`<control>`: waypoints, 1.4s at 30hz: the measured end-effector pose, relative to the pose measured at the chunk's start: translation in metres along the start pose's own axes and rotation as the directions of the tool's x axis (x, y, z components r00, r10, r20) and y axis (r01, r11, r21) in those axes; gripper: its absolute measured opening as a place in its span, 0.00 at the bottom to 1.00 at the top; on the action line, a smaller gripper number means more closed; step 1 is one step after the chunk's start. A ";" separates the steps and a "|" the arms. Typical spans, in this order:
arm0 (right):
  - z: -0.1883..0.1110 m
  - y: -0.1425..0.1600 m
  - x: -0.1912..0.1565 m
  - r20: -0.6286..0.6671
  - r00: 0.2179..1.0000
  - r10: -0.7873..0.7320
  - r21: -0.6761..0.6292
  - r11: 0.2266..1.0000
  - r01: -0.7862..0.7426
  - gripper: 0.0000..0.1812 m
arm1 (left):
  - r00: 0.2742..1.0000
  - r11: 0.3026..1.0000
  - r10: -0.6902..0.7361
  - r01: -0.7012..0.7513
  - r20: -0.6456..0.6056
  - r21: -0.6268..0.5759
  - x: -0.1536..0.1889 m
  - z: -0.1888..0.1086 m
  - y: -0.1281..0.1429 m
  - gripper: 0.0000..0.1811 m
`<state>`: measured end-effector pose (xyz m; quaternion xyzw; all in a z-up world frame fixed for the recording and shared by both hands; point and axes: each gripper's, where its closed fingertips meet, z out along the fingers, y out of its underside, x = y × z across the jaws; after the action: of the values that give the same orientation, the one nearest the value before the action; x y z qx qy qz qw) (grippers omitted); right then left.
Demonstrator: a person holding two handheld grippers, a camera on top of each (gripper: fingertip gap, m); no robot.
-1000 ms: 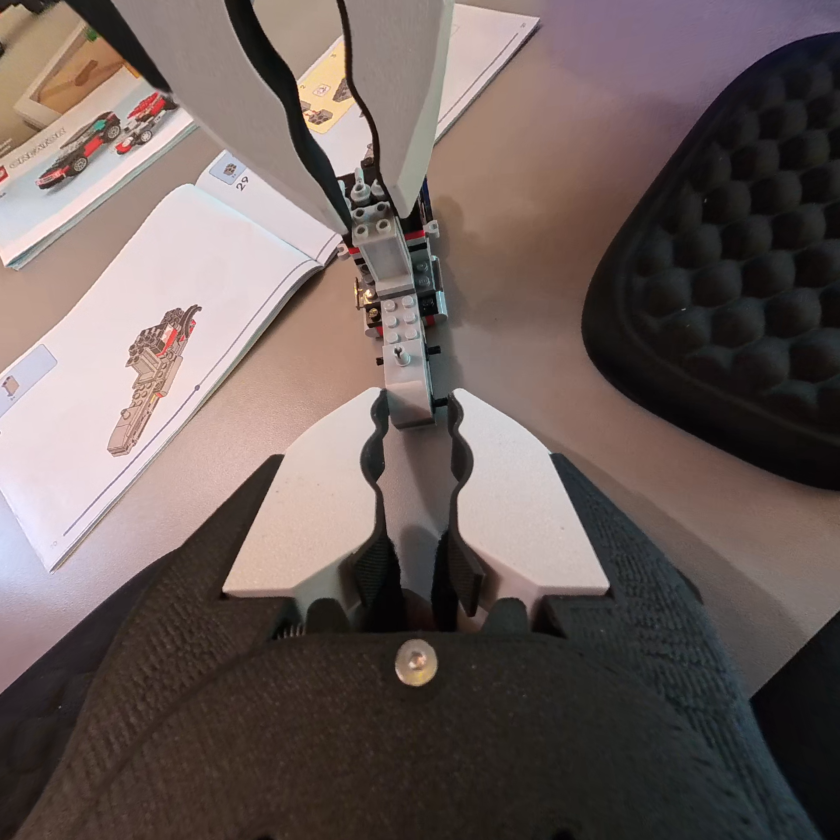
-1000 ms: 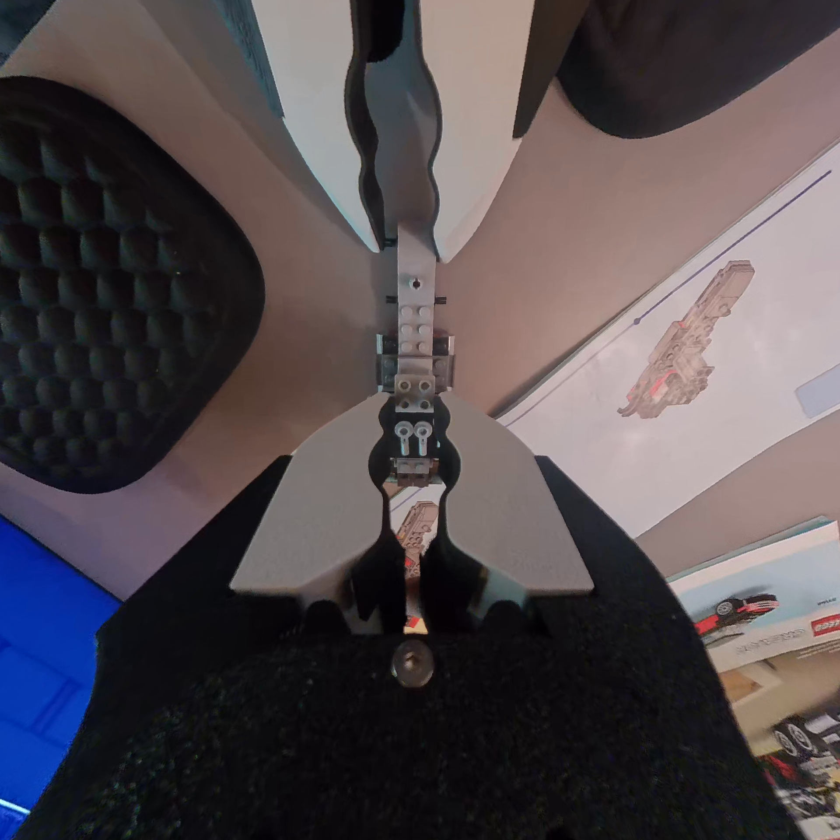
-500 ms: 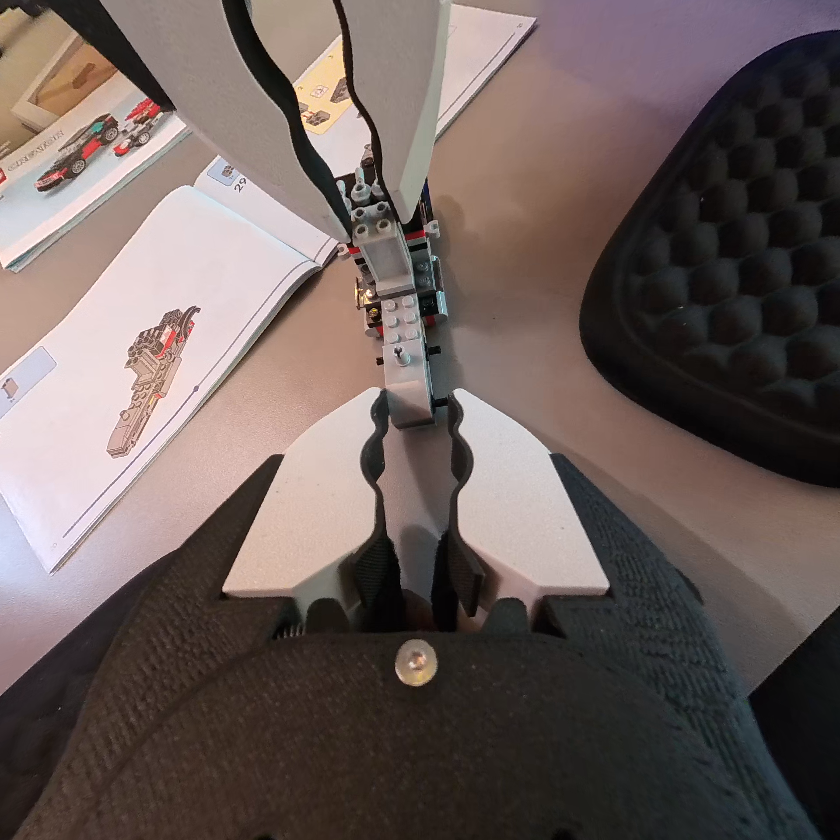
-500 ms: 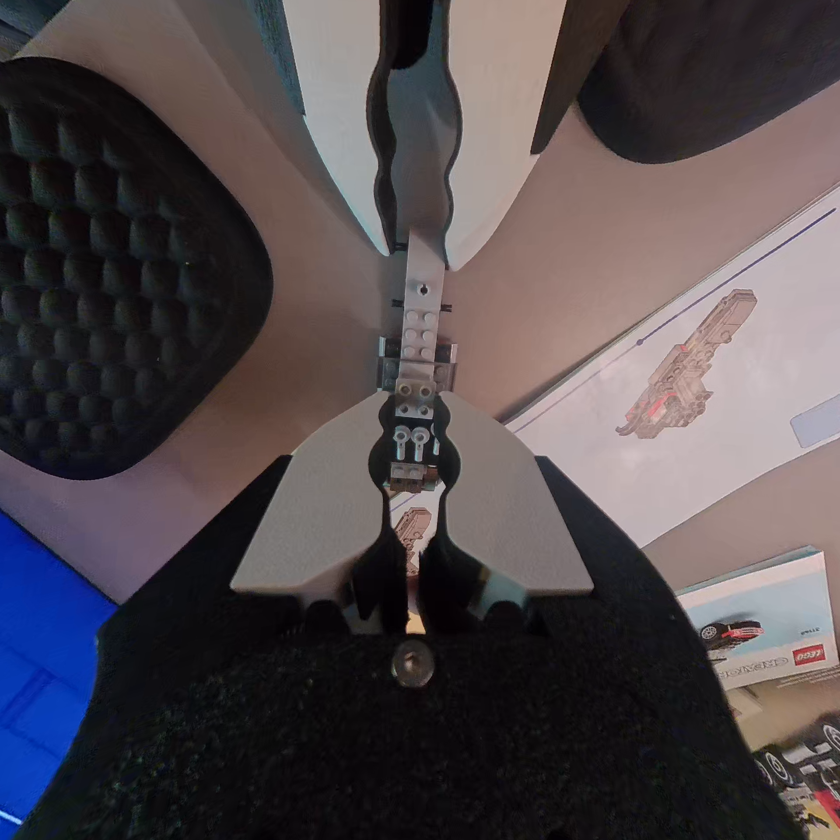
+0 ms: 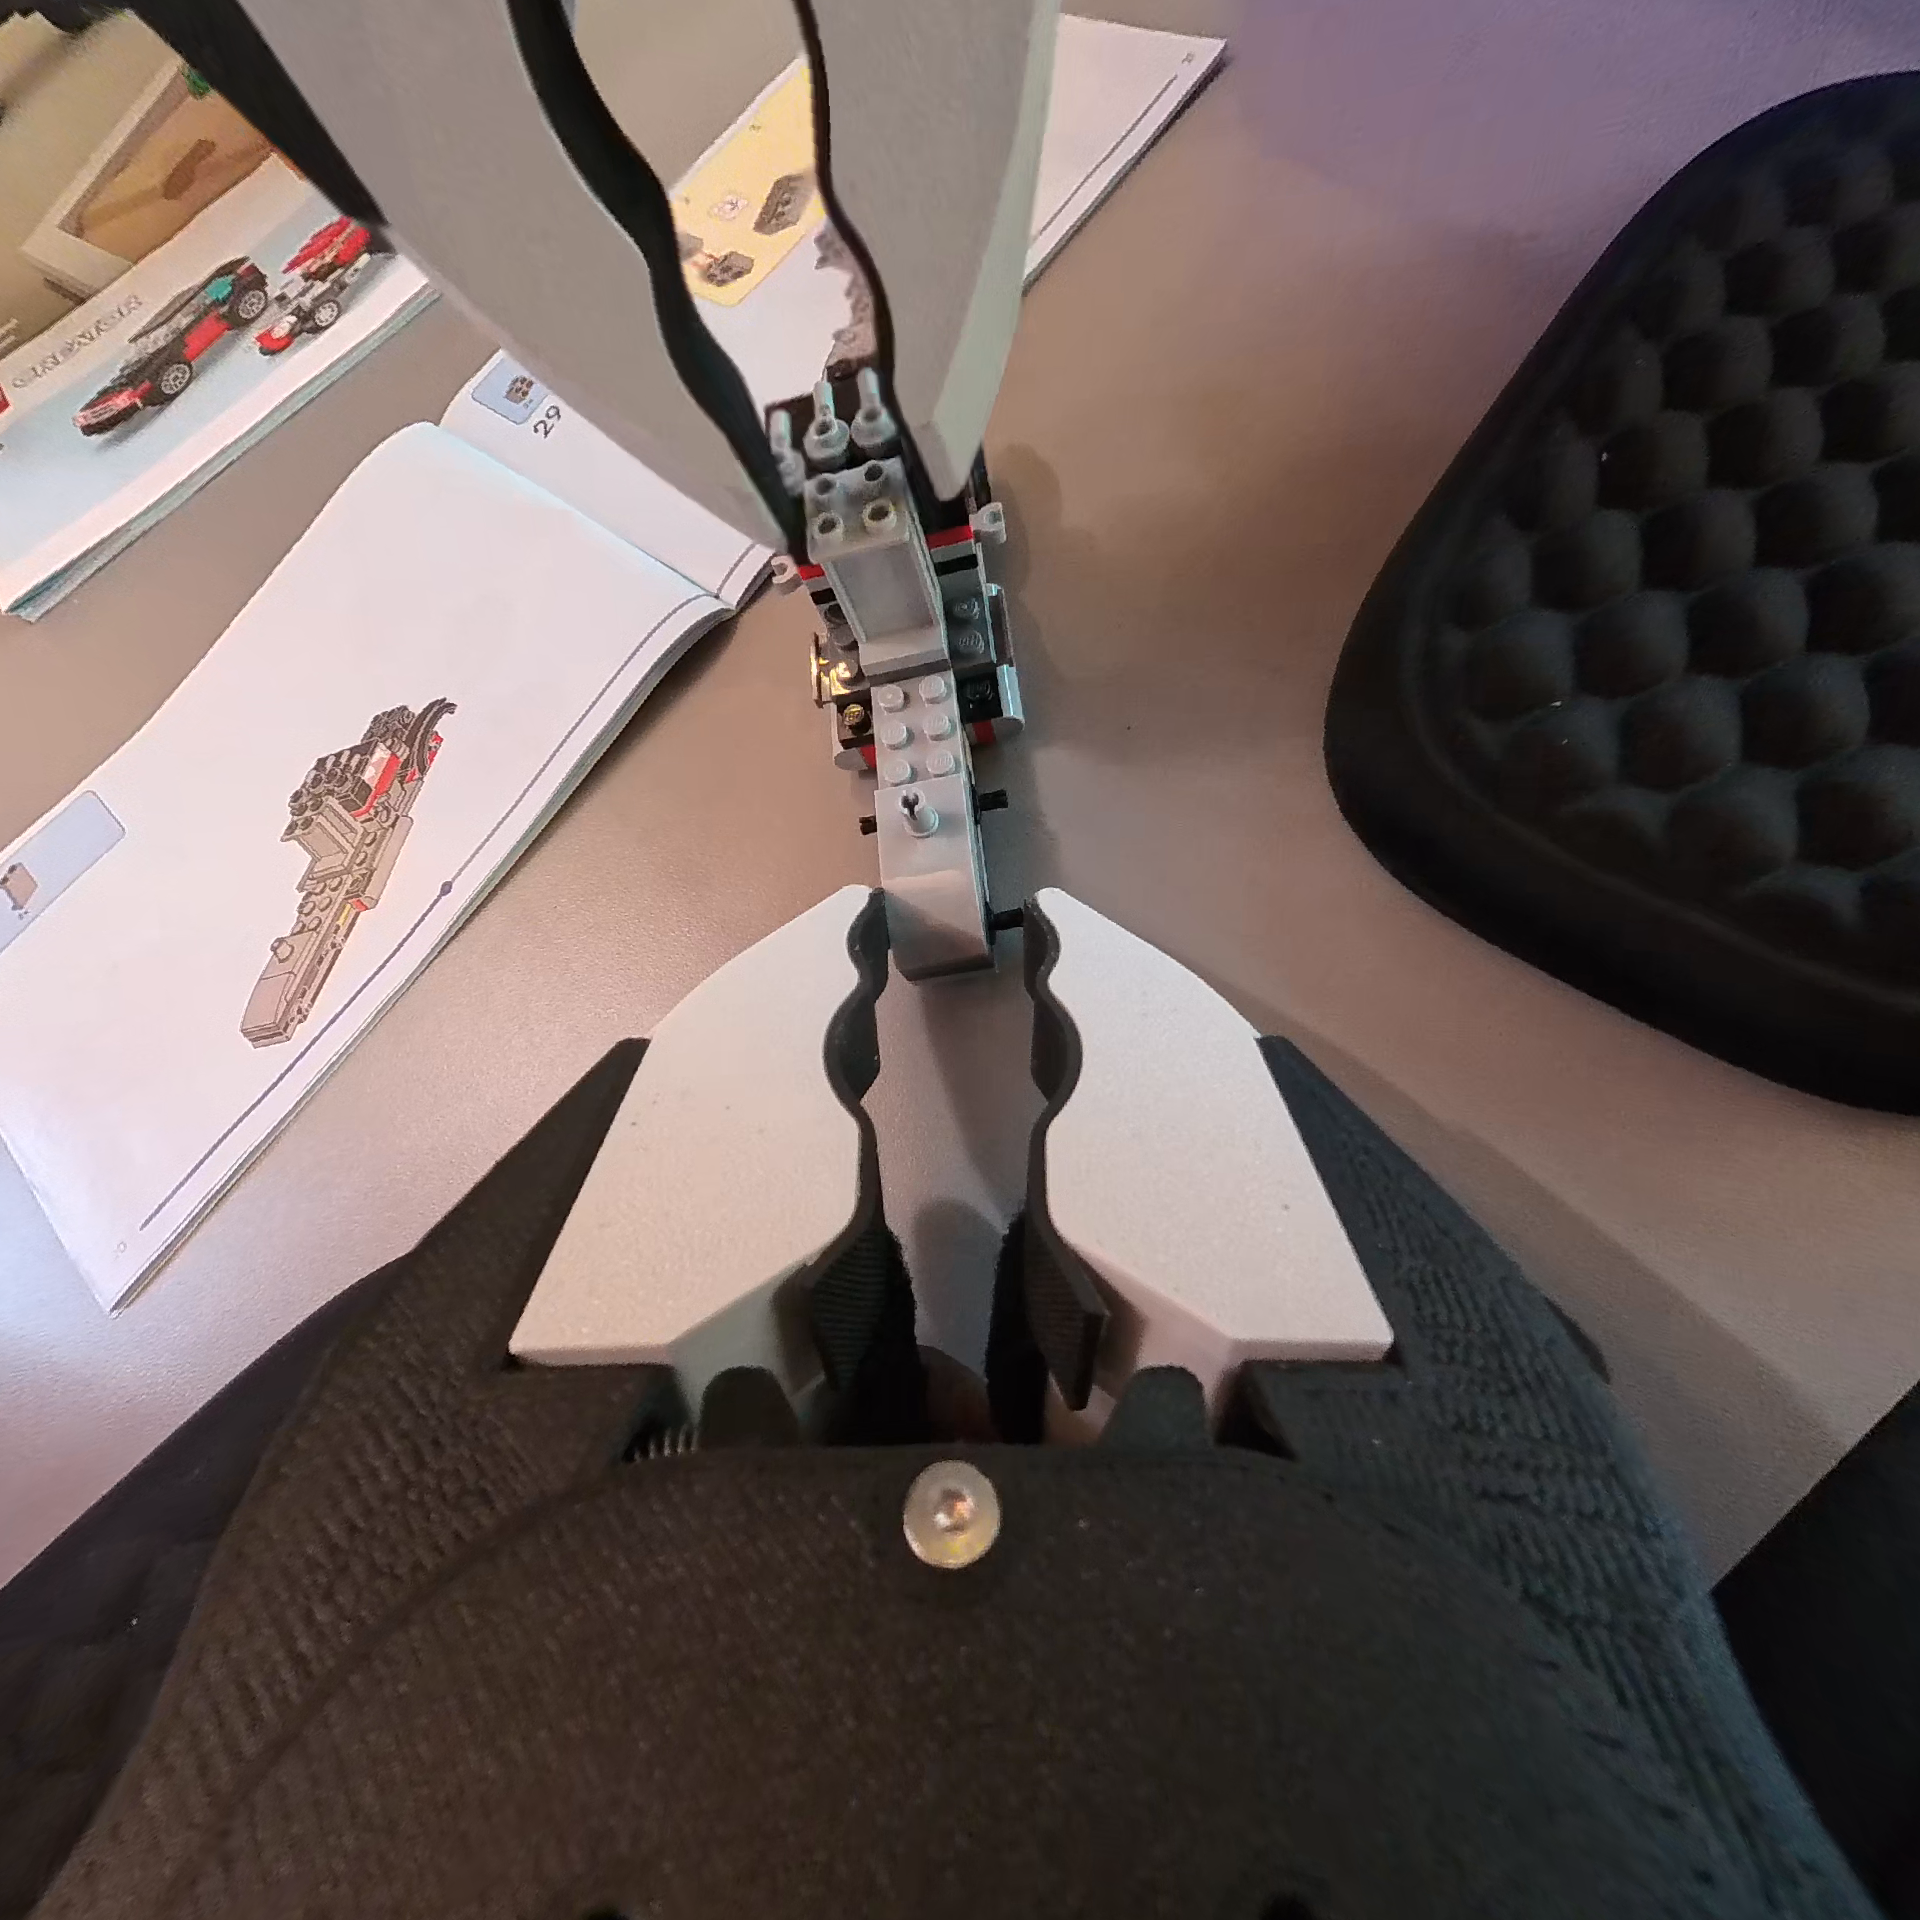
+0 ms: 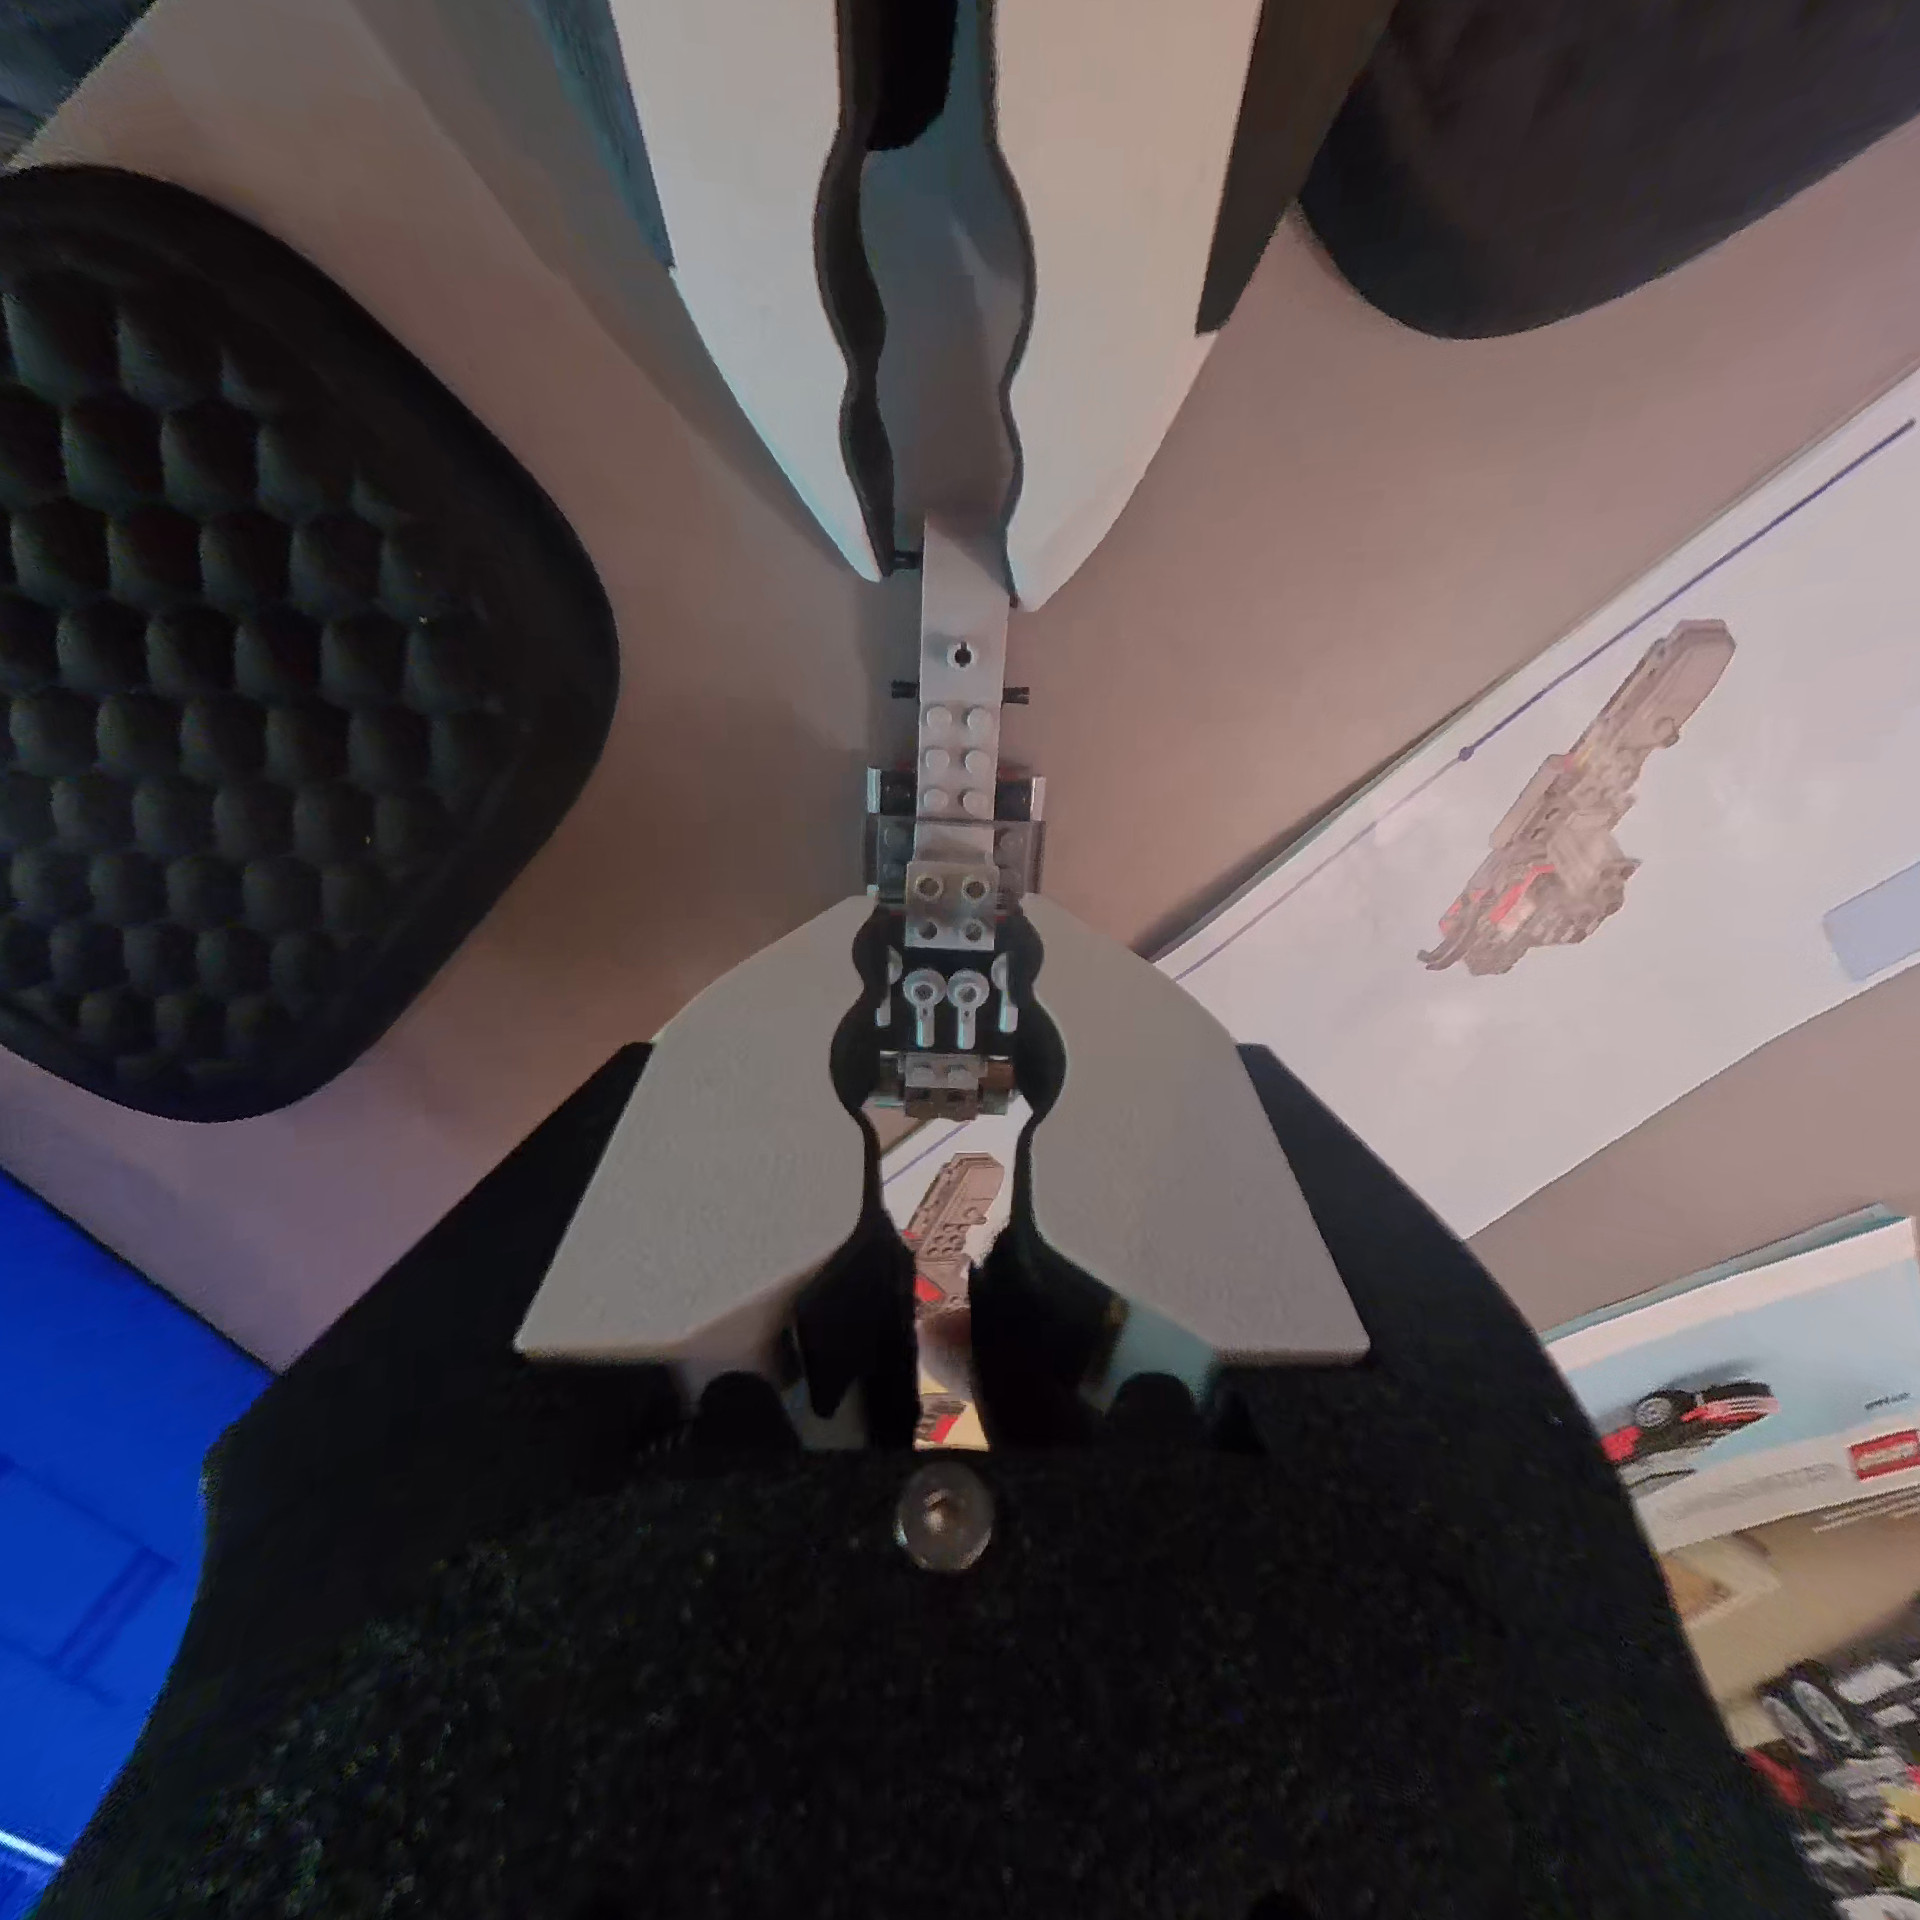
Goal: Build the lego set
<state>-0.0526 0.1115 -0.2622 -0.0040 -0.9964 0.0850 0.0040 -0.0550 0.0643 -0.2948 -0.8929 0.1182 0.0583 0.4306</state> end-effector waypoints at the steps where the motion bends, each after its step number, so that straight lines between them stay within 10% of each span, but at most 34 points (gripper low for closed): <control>1: -0.001 -0.002 0.000 -0.002 1.000 0.012 0.014 1.000 -0.012 0.13 | 1.000 1.000 0.002 -0.002 0.001 0.000 0.000 0.000 0.000 0.14; 42: -0.003 -0.005 0.002 -0.075 0.995 0.065 0.087 0.995 -0.058 0.10 | 0.999 1.000 0.029 -0.029 0.028 -0.006 -0.002 0.001 0.001 0.14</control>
<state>-0.0543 0.1068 -0.2582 -0.0379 -0.9904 0.1268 0.0405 -0.0573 0.0645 -0.2954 -0.8913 0.1248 0.0775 0.4289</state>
